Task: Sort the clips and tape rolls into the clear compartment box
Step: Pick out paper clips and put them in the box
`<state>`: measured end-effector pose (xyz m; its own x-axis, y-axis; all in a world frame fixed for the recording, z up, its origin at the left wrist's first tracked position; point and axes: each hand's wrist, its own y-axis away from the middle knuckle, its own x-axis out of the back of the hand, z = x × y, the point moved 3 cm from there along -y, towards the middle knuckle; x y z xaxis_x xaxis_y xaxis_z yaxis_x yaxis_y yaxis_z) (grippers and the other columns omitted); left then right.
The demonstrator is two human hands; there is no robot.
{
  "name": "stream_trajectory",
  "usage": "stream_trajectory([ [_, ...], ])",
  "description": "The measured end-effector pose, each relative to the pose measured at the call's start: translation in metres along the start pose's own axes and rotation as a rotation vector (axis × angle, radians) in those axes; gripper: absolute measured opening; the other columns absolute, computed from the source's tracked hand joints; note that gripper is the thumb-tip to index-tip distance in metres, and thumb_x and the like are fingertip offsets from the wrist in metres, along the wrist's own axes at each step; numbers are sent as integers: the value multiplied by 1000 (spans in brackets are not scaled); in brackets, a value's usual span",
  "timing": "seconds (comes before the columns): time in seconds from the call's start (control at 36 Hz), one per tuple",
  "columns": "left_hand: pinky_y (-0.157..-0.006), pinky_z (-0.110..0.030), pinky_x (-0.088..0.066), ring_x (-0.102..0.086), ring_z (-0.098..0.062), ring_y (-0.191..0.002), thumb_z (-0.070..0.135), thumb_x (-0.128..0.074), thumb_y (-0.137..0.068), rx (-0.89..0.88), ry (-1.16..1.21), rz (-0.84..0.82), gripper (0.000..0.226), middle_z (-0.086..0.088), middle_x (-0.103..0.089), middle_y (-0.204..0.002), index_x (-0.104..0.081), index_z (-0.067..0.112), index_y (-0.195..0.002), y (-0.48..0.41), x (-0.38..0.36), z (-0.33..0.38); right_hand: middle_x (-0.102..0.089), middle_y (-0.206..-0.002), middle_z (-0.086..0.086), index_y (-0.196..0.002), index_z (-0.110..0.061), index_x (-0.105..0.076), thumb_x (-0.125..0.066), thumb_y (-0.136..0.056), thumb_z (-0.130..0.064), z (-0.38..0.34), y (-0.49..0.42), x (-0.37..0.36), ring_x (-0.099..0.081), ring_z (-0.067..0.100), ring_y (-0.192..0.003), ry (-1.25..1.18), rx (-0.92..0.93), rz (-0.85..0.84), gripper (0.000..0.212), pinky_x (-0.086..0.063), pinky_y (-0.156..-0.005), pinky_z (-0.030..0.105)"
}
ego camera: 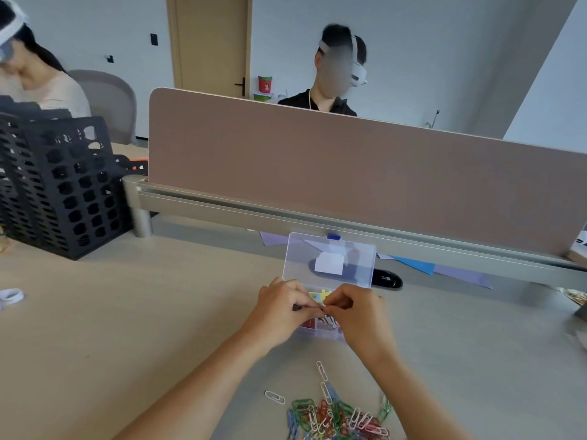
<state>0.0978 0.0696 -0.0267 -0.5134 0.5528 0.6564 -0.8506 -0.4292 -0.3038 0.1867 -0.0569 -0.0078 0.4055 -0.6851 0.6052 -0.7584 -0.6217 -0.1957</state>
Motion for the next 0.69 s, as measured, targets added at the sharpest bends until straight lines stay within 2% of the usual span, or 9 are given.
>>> stream_trajectory([
  [0.14, -94, -37, -37, -44, -6, -95, 43, -72, -79, 21, 58, 24, 11, 19, -57, -82, -75, 44, -90, 1, -2, -1, -68, -64, -8, -64, -27, -70, -73, -77, -6, 4, 6, 3, -60, 4, -60, -37, 30, 63, 25, -50, -56, 22],
  [0.25, -94, -34, -32, -43, -7, -100, 46, -70, -80, 18, 16, 5, 12, 17, -58, -90, -73, 49, -92, 2, -4, 1, -67, -66, -11, -65, -30, -70, -74, -78, -12, 8, 7, 5, -57, 1, -59, 34, 52, 53, 22, -44, -52, 16],
  [0.31, -90, -31, -29, -41, -6, -101, 47, -69, -81, 16, -23, -5, 14, 17, -56, -93, -72, 50, -95, 2, -4, 2, -68, -67, -15, -67, -33, -70, -74, -78, -17, 10, 7, 7, -59, 1, -59, 92, 54, 53, 20, -50, -53, 21],
  [0.36, -86, -30, -27, -40, -6, -100, 48, -68, -81, 13, -81, -11, 17, 17, -55, -93, -71, 50, -98, 2, -2, 2, -69, -67, -19, -72, -36, -70, -74, -78, -26, 11, 8, 7, -62, 2, -62, 141, 60, 40, 13, -55, -60, 31],
  [0.42, -85, -30, -28, -40, -6, -99, 49, -69, -80, 13, -113, -8, 20, 17, -55, -93, -72, 48, -100, 3, -1, 1, -68, -68, -24, -77, -37, -69, -72, -79, -33, 11, 10, 7, -63, 1, -66, 201, 94, 23, 5, -55, -68, 34],
  [0.5, -91, -32, -30, -42, -7, -100, 47, -73, -77, 40, -68, 1, 22, 16, -58, -95, -74, 41, -98, 3, 1, 0, -64, -70, -31, -80, -39, -68, -68, -82, -30, 8, 12, 5, -61, -3, -73, 309, 177, 41, 10, -49, -79, 29],
  [0.58, -91, -31, -30, -43, -5, -99, 44, -77, -74, 51, -19, 22, 17, 14, -60, -93, -76, 41, -90, 4, 2, 0, -67, -79, -29, -91, -41, -67, -59, -87, -24, 4, 15, 2, -57, -2, -78, 435, 218, 21, 19, -31, -81, 18],
  [0.69, -88, -30, -27, -44, -4, -99, 44, -78, -73, 49, -32, 39, 10, 15, -58, -88, -76, 40, -83, 4, 2, 0, -68, -99, -26, -107, -40, -64, -51, -90, -21, 2, 16, 2, -59, 1, -97, 545, 279, -22, 29, -22, -80, 22],
])
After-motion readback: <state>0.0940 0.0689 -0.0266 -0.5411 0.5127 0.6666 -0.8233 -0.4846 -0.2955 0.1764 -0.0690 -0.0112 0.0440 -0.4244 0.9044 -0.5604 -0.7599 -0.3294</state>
